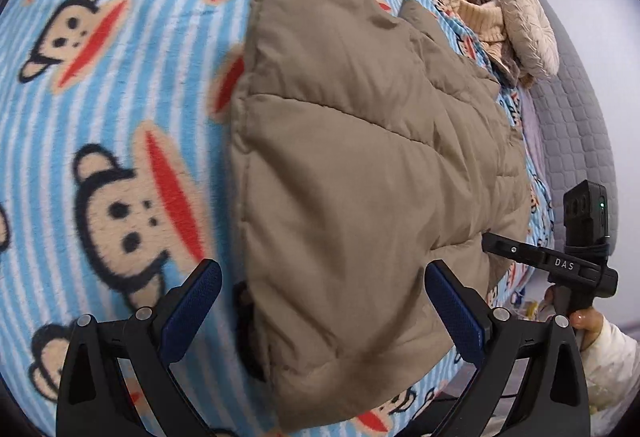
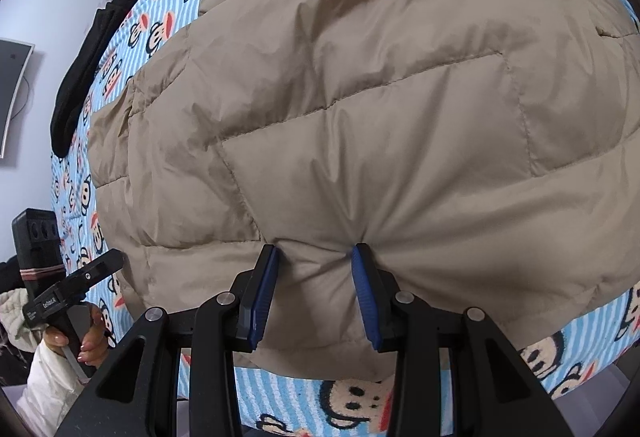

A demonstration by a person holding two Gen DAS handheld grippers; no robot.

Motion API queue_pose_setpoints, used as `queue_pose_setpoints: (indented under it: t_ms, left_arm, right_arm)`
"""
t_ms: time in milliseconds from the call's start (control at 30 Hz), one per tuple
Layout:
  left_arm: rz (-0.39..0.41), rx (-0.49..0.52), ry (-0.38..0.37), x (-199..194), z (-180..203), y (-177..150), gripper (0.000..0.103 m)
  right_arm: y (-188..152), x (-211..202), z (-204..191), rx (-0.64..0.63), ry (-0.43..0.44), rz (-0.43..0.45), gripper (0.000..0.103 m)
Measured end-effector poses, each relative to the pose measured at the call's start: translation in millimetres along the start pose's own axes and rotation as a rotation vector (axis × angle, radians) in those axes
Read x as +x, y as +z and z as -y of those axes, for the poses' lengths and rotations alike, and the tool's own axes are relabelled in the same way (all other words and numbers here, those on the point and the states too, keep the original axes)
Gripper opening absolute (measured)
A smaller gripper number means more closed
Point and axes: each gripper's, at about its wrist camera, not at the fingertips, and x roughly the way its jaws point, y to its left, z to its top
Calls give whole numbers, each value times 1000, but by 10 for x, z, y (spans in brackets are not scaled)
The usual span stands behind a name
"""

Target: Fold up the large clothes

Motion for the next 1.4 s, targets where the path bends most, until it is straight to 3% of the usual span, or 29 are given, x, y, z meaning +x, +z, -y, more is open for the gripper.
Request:
queue_pose_setpoints:
  t_ms: [267,467,533,600,700,800,867,967,1033,1300,1400]
  left_arm:
    - [-11,73,-23,360,141,442,102]
    - [-44,128,-31,506,295,521,102]
    - [-51,134,-43,511,346,515,89]
    - [-65,142,-63,492,383,501,53]
    - [-55,139,-114,361,441,485,31]
    - [-25,134,-137,185,539,456,28]
    - [-5,113,-153,94,592,445,28]
    - [20,88,-142,7,694,425,28]
    - [34,79,-122,-40,801,414,28]
    - [80,59,-105,-232,1408,323,28]
    - [87,69,-92,-222,1682,330,28]
  right_arm:
    - [21,29,-8,-17,-8,-11,42]
    - [15,40,-22,-3,-11,-6,42]
    - [17,41,-20,1,-12,-7,42]
    - [18,41,-13,4,-9,-7,42]
    - [20,30,5,13,3,-11,42]
    - [41,-79,2,1,25,-13,42]
    - [73,-263,-10,-36,5,52,42]
    - [213,-529,35,-77,-35,167,19]
    - [396,-596,114,-78,-42,212,17]
    - [1159,-93,211,-121,24,221,15]
    - [1324,167,299,-82,53,193,8]
